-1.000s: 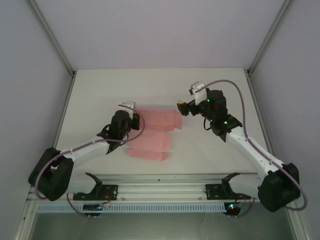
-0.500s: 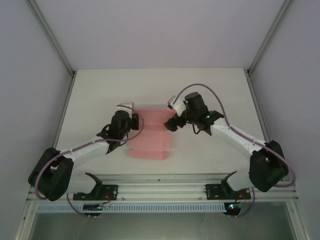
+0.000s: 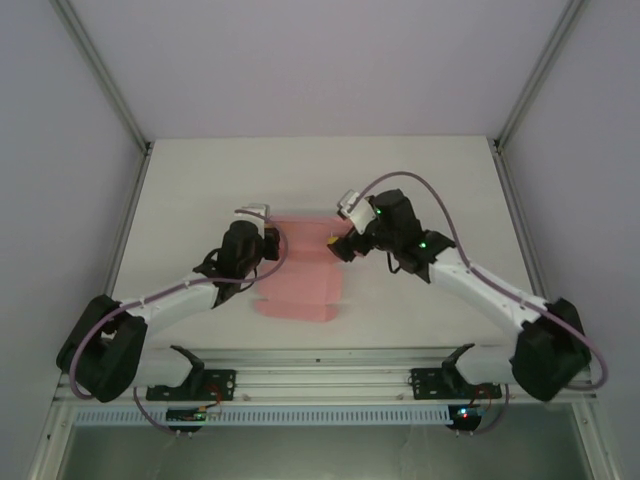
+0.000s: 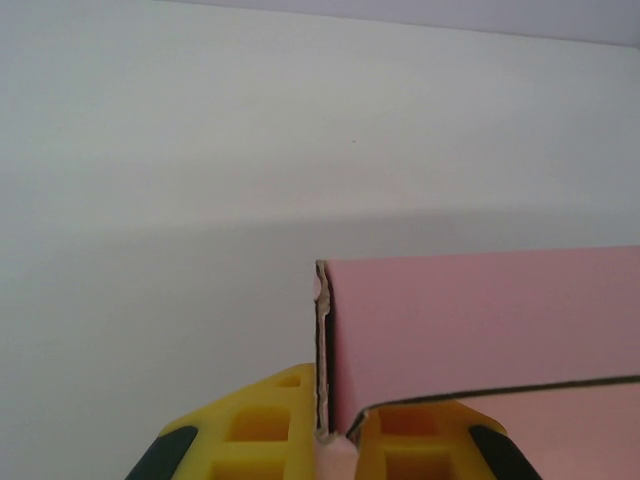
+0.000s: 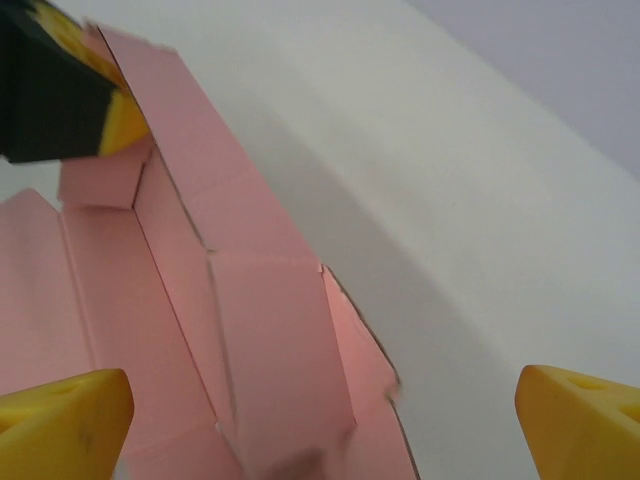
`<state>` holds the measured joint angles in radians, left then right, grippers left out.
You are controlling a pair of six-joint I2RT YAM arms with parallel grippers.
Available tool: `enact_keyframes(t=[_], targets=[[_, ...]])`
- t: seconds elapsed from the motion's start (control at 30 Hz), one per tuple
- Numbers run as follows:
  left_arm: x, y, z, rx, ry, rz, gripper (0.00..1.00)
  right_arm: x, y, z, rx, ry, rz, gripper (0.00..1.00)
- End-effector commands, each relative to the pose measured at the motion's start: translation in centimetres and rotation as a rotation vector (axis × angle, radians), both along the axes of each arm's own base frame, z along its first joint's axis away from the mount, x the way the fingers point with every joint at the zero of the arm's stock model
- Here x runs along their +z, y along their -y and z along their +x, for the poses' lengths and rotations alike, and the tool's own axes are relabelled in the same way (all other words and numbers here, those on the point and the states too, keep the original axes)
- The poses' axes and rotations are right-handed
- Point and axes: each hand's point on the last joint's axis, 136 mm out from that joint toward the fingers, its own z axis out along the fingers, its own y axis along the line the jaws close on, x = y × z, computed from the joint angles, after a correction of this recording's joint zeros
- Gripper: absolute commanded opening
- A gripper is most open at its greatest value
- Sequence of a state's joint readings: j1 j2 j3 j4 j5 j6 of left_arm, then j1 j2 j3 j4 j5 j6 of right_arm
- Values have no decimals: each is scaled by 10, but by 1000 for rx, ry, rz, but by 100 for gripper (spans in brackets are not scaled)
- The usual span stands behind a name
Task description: Assemble paper box
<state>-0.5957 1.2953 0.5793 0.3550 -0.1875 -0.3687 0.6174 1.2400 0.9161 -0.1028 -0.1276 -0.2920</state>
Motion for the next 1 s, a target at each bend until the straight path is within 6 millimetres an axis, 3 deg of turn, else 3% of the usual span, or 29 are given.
enact_keyframes(t=[0.0,0.1,0.2,0.3,0.47,0.67,0.83,0.97], targets=[[20,-2,3,17,34,-36,0,37,19,-1,-69,73,139,100],[21,0,2,7,34,-48,0,52,43,16,-159,23,258,100],[22,2,0,-3,34,-61,0,39,49,33,-191,-63,271,100],[22,2,0,1,29,-70,0,27,41,46,-183,-81,272,100],[21,4,-1,-11,17,-71,0,0,9,48,-88,-192,265,100],[20,4,-2,-5,0,-92,0,-17,-26,54,-56,-156,229,100],[22,6,-3,-1,-11,-127,0,-9,-33,73,-226,-12,225,100],[23,4,-4,13,-14,-146,0,5,-31,68,-288,70,255,100]])
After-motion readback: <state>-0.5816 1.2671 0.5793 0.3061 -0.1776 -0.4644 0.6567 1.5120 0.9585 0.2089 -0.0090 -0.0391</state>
